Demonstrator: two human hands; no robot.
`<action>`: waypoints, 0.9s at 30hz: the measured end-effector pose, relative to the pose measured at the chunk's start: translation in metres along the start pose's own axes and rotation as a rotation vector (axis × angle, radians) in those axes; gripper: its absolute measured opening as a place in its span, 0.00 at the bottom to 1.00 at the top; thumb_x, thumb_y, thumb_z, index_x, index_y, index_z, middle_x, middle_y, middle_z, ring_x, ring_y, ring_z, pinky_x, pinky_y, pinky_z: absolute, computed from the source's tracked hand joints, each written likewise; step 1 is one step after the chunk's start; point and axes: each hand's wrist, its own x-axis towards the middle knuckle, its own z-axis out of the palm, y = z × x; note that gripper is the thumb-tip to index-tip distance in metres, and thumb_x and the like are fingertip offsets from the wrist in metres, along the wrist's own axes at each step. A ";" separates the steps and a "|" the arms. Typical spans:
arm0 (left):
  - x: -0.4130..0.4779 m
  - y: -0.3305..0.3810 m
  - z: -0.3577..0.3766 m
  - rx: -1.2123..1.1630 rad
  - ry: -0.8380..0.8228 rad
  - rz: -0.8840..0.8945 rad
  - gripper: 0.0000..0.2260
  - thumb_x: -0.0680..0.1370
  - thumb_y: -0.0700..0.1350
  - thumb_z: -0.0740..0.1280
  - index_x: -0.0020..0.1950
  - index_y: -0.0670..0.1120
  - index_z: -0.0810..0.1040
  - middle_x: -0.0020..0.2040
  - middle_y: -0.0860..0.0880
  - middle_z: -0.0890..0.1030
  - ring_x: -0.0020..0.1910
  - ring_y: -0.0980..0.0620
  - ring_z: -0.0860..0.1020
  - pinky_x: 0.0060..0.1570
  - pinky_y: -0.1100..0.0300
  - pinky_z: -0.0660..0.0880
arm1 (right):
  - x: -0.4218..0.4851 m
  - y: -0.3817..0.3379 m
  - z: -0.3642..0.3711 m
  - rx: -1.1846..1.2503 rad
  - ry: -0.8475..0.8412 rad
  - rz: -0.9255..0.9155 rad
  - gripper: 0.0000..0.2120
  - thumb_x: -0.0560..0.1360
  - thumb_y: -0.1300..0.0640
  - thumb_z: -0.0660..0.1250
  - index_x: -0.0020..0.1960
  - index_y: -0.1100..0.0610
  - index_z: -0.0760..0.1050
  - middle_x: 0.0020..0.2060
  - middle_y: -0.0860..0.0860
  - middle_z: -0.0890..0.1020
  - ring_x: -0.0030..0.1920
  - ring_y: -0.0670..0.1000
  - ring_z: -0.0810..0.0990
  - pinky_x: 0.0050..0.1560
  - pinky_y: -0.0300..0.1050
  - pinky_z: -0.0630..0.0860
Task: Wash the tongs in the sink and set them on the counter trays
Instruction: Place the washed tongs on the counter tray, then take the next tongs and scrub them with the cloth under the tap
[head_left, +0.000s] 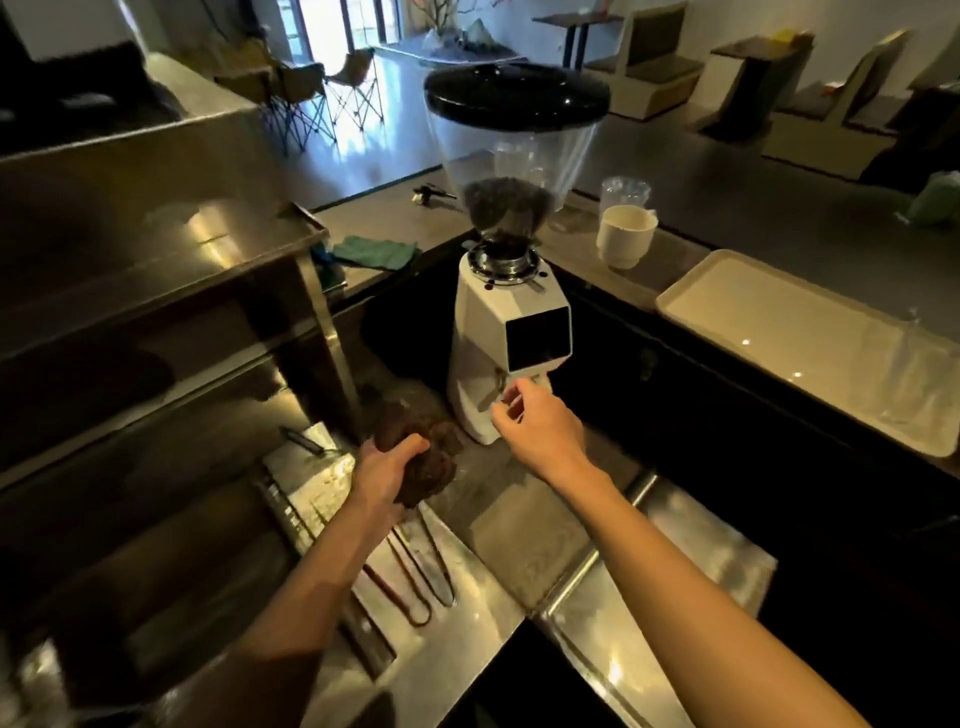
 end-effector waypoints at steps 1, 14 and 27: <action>-0.005 -0.002 -0.022 -0.012 0.015 0.003 0.07 0.72 0.36 0.71 0.49 0.44 0.81 0.38 0.46 0.83 0.31 0.51 0.83 0.29 0.60 0.79 | -0.008 -0.014 0.015 0.010 -0.034 -0.017 0.09 0.78 0.44 0.64 0.50 0.49 0.73 0.45 0.47 0.81 0.47 0.52 0.80 0.42 0.47 0.72; -0.061 -0.031 -0.191 -0.238 0.048 -0.165 0.22 0.65 0.43 0.64 0.57 0.38 0.78 0.48 0.38 0.77 0.39 0.46 0.78 0.30 0.59 0.77 | -0.097 -0.086 0.171 -0.031 -0.317 -0.041 0.11 0.79 0.46 0.62 0.57 0.50 0.71 0.52 0.53 0.82 0.51 0.56 0.81 0.49 0.51 0.76; -0.035 -0.090 -0.214 -0.397 0.236 -0.266 0.04 0.74 0.39 0.59 0.45 0.42 0.73 0.38 0.44 0.75 0.35 0.48 0.76 0.29 0.62 0.76 | -0.071 -0.050 0.264 -0.433 -0.580 -0.047 0.24 0.80 0.45 0.62 0.72 0.55 0.65 0.68 0.59 0.69 0.67 0.58 0.72 0.63 0.54 0.74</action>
